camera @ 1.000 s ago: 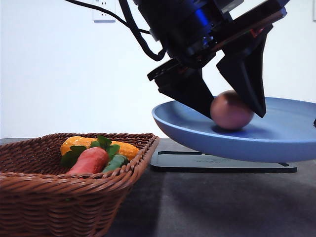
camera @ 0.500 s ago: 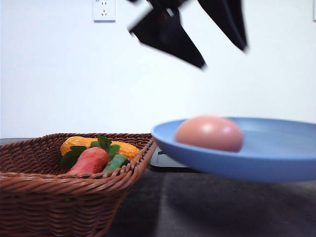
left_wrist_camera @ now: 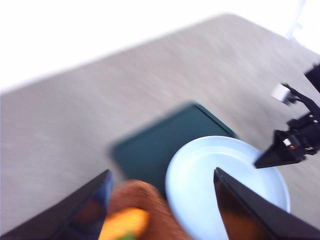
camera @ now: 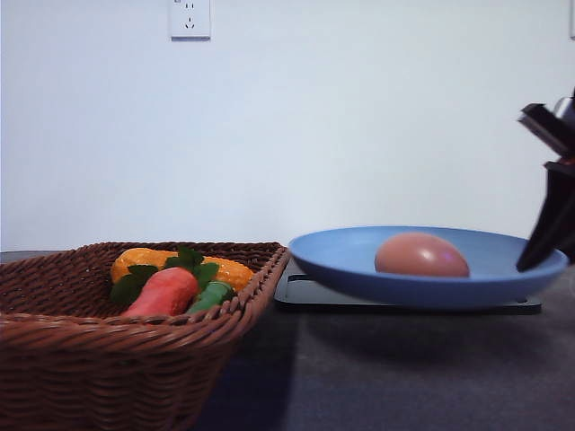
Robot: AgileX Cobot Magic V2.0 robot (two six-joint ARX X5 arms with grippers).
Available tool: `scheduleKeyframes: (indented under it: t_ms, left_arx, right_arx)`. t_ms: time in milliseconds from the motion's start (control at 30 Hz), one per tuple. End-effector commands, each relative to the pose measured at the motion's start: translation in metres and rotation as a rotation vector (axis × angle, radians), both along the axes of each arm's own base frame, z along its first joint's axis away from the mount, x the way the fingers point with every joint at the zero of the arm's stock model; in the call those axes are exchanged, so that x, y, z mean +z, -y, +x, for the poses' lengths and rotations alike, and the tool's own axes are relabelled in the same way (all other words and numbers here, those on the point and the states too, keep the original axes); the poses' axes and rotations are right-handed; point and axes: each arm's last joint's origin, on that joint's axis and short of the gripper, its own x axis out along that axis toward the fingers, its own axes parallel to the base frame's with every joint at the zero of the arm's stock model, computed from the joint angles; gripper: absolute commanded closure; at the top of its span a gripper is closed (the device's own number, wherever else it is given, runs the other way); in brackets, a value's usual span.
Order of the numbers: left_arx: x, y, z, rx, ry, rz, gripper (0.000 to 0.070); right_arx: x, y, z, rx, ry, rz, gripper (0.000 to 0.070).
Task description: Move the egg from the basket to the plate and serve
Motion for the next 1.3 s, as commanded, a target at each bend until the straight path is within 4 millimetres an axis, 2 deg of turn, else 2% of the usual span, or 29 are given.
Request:
scheduleKeyframes:
  t_ms: [0,167,300,500,733,900,1033,1133,1267]
  left_arx:
    - [0.01,-0.007,-0.005,0.016,0.043,-0.006,0.0291]
    - [0.02,-0.029,-0.021,0.067,0.089,-0.037,0.0291]
    - [0.022,-0.039,-0.029,0.074,0.099,-0.047,0.0291]
    - [0.02,-0.042,-0.031,0.075,0.081,-0.021,0.0291]
    - [0.018,-0.041,-0.03,0.076,0.069,-0.01,0.0291]
    - [0.018,-0.041,-0.03,0.077,0.069,-0.011,0.0291]
    - [0.018,-0.041,-0.03,0.077,0.069,-0.01,0.0291]
    - [0.018,-0.041,-0.03,0.077,0.067,-0.008,0.0291]
    - [0.017,-0.039,-0.029,0.076,0.064,-0.004,0.0291]
  right_arx:
    - [0.005,0.002,0.02,0.008,0.031,0.001,0.07]
    - [0.009,0.006,0.065,-0.012,0.044,-0.014,0.07]
    - [0.004,0.009,0.098,-0.026,0.021,-0.021,0.07]
    - [-0.011,0.01,0.131,-0.028,-0.026,-0.027,0.07]
    - [-0.021,0.011,0.138,-0.032,-0.051,-0.034,0.0699]
    - [-0.022,0.012,0.138,-0.05,-0.062,-0.069,0.0579]
    - [-0.023,0.013,0.137,-0.058,-0.064,-0.108,0.0525]
    - [-0.023,0.013,0.137,-0.053,-0.058,-0.11,0.0457]
    - [-0.019,0.017,0.137,-0.057,-0.044,-0.108,0.043]
